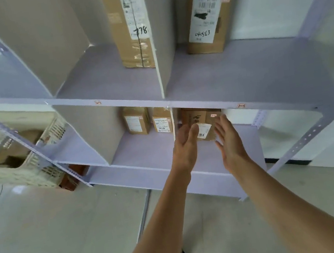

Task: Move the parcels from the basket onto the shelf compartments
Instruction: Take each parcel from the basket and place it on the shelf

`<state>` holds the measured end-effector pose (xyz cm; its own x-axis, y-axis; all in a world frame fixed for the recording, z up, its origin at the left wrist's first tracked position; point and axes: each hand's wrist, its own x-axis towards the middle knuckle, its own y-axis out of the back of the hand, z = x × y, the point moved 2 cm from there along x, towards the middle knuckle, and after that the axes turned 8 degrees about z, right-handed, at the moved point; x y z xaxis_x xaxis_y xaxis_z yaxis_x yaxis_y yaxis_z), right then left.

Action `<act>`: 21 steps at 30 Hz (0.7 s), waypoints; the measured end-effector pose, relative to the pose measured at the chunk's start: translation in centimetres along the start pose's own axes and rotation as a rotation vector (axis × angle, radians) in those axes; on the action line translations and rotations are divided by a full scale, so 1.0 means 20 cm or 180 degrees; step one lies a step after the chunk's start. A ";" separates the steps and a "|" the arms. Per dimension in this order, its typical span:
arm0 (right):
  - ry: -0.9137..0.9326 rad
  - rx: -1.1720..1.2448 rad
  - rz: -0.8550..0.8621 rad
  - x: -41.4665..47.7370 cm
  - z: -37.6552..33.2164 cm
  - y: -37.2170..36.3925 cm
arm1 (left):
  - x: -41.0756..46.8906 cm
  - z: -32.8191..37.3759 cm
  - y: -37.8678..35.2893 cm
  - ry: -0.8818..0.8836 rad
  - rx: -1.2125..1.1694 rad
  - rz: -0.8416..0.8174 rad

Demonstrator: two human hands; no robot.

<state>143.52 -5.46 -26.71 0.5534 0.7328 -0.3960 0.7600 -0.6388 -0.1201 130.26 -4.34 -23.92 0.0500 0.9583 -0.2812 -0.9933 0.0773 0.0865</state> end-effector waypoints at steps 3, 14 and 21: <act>-0.0066 -0.0044 -0.0219 -0.21 -0.08 -0.10 | -0.13 0.08 0.18 0.0072 -0.0066 0.0161; 0.0149 -0.0204 -0.0792 -0.71 -0.20 -0.71 | -0.28 0.26 0.94 0.0017 -0.0342 0.0590; 0.0067 -0.0135 -0.1078 -1.05 -0.05 -1.31 | -0.24 0.27 1.70 -0.0119 -0.0370 0.0810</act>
<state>112.31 -3.80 -14.30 0.2739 0.9066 -0.3211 0.9150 -0.3484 -0.2033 96.87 -4.85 -14.45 -0.2008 0.9525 -0.2288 -0.9796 -0.1972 0.0390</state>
